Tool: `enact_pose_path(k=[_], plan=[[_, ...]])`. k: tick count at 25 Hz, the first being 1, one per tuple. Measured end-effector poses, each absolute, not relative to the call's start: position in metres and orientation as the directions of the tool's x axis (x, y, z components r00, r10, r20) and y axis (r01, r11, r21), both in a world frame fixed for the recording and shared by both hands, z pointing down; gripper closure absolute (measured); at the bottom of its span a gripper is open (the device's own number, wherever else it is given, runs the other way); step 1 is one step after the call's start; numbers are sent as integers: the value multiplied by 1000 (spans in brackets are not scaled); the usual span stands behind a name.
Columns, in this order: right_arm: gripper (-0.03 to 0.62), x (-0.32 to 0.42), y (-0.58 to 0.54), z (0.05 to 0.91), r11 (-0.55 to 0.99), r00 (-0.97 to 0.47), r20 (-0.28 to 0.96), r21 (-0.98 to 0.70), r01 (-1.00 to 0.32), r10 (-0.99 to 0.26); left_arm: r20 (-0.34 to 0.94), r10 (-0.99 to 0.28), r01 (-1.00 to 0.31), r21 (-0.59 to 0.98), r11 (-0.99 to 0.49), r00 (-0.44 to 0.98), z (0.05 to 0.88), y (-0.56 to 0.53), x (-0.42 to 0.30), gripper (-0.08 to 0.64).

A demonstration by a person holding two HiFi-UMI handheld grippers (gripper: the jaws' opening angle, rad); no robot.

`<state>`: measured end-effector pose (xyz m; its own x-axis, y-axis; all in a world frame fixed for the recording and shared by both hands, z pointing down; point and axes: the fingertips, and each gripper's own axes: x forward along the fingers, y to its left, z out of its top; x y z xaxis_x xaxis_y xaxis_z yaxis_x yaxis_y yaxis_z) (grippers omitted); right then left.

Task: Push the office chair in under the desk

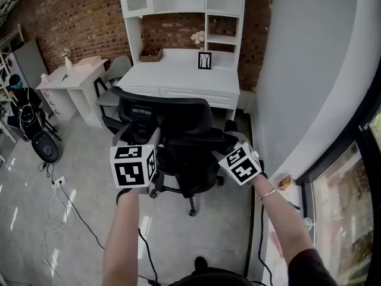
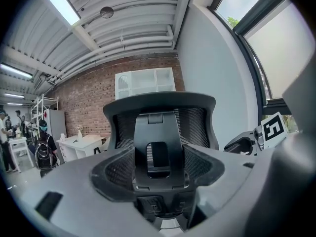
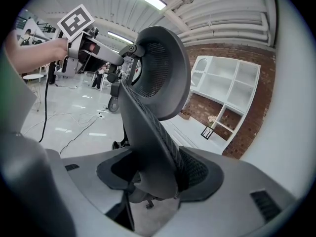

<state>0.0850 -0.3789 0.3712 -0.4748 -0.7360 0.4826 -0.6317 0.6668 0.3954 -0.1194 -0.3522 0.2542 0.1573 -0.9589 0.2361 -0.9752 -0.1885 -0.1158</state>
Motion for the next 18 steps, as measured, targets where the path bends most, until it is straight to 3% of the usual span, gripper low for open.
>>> enact_pose_path(k=[18], plan=[[344,127,-484,372,589,-350,513,432,-683,-783,294,-939,-973,-90,-213,178,253,-441,-81,264]])
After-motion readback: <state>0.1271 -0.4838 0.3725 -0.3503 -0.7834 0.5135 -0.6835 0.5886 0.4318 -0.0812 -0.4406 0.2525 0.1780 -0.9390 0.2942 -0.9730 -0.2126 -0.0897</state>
